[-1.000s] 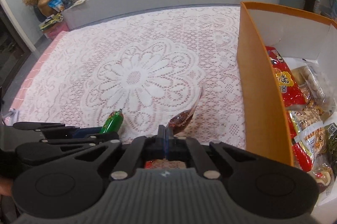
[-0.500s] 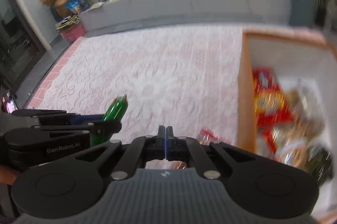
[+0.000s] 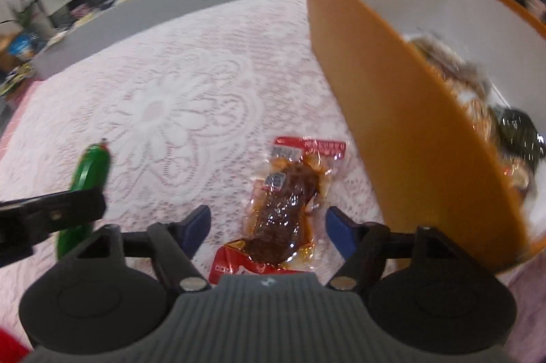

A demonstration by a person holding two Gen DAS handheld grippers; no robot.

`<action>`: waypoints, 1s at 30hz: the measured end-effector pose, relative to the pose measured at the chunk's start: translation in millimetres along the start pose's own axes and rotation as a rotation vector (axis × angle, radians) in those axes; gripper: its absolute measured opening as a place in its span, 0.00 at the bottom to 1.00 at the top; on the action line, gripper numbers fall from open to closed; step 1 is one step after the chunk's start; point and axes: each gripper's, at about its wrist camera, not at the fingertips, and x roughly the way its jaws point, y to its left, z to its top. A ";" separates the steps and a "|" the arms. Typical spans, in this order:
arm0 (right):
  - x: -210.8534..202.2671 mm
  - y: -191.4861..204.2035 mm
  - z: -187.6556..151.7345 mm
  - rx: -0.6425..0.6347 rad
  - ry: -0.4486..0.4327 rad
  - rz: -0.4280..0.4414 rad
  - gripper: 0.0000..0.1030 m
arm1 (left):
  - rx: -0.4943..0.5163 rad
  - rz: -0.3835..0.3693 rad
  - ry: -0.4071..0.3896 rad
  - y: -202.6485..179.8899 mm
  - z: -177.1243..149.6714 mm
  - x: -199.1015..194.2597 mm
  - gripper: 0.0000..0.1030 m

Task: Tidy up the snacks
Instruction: 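Lift both held snacks and carry them over the orange box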

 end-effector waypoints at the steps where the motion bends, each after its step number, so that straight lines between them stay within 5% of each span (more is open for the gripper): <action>1: 3.9 2.7 -1.6 -0.003 -0.007 -0.016 0.78 | -0.003 -0.003 0.001 1.5 -0.3 1.1 0.23; 8: 14.5 14.6 -12.6 -0.103 -0.068 -0.103 0.77 | -0.025 -0.030 0.007 9.2 -1.1 9.0 0.23; 10: 10.5 13.4 -15.0 -0.115 -0.095 -0.103 0.57 | -0.028 -0.035 0.010 10.1 -1.0 11.2 0.23; 11: 7.7 13.2 -15.5 -0.127 -0.102 -0.104 0.56 | -0.030 -0.035 0.011 10.0 -1.2 12.1 0.23; 18: -1.8 5.9 -13.4 -0.132 -0.105 -0.054 0.52 | -0.031 -0.038 0.010 9.9 -1.4 12.9 0.23; 30: -79.4 7.5 9.5 -0.214 -0.257 0.137 0.51 | -0.021 -0.052 -0.066 -9.0 22.6 -16.6 0.23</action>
